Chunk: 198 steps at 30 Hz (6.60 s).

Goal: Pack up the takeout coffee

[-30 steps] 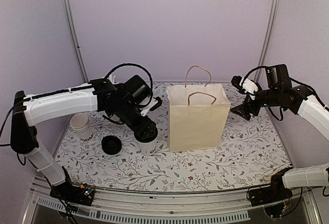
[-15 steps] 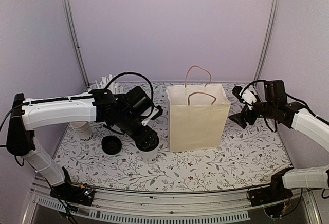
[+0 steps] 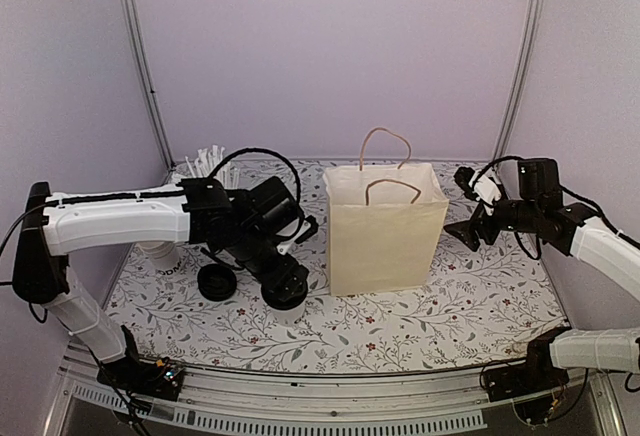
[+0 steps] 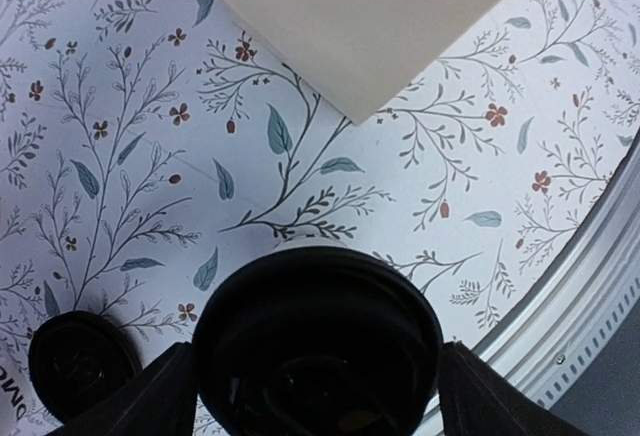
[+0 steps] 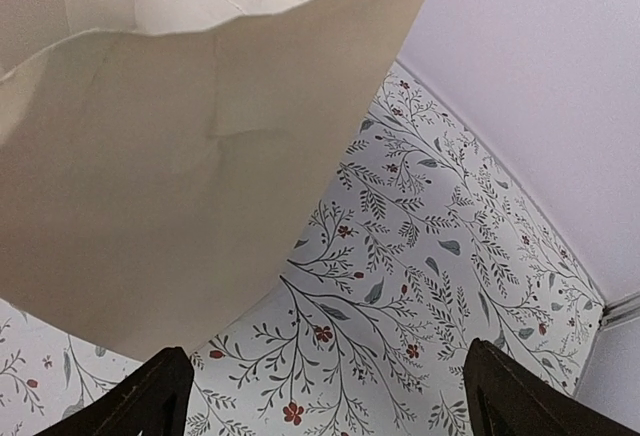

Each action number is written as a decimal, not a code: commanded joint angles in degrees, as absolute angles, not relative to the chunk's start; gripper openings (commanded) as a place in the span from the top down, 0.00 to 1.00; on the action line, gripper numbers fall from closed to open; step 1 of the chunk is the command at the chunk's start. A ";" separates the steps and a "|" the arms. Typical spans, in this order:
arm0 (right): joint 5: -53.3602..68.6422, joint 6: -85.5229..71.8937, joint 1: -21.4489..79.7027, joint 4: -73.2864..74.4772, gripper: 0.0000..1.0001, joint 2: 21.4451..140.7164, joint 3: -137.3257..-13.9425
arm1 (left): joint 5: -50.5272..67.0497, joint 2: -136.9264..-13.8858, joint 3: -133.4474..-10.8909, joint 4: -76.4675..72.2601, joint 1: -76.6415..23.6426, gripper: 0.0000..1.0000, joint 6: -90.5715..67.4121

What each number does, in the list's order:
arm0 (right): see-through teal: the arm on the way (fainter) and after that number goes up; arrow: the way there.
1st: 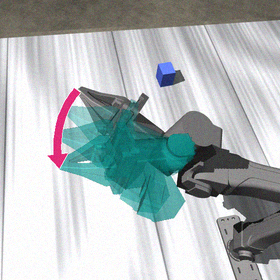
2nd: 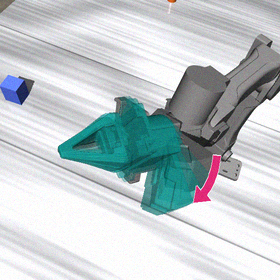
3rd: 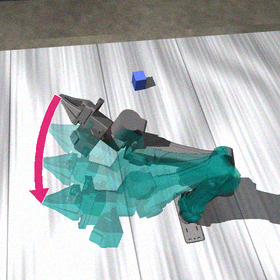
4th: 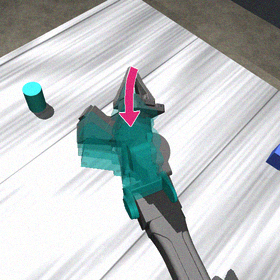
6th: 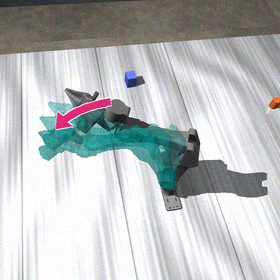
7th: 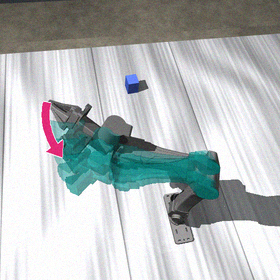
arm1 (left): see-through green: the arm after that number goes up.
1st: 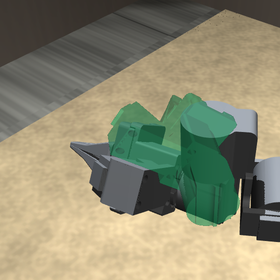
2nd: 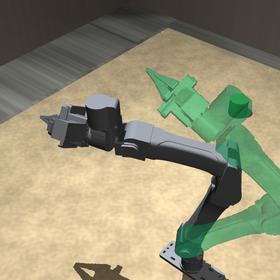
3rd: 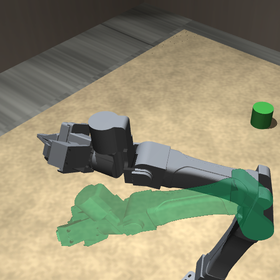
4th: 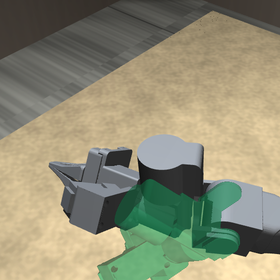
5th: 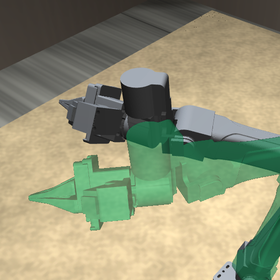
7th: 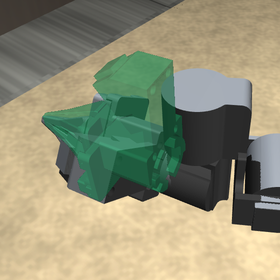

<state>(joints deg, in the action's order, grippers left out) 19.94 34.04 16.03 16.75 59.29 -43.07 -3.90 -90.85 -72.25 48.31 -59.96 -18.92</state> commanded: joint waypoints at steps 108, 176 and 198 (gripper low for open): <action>27.35 35.30 14.19 19.71 0.01 55.71 -43.99 | -3.46 -101.10 -101.82 79.29 -60.13 0.34 -21.26; 21.16 56.46 29.44 27.52 0.02 103.52 -71.11 | -0.59 -97.79 -116.48 71.74 -56.05 0.44 -13.40; 20.77 50.94 40.58 28.82 0.01 87.95 -57.20 | 1.27 -91.70 -106.73 79.56 -55.13 0.51 -24.54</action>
<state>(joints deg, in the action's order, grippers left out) 20.73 52.56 40.58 29.17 91.77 -59.88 0.86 -92.97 -107.87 78.76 -56.25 -22.50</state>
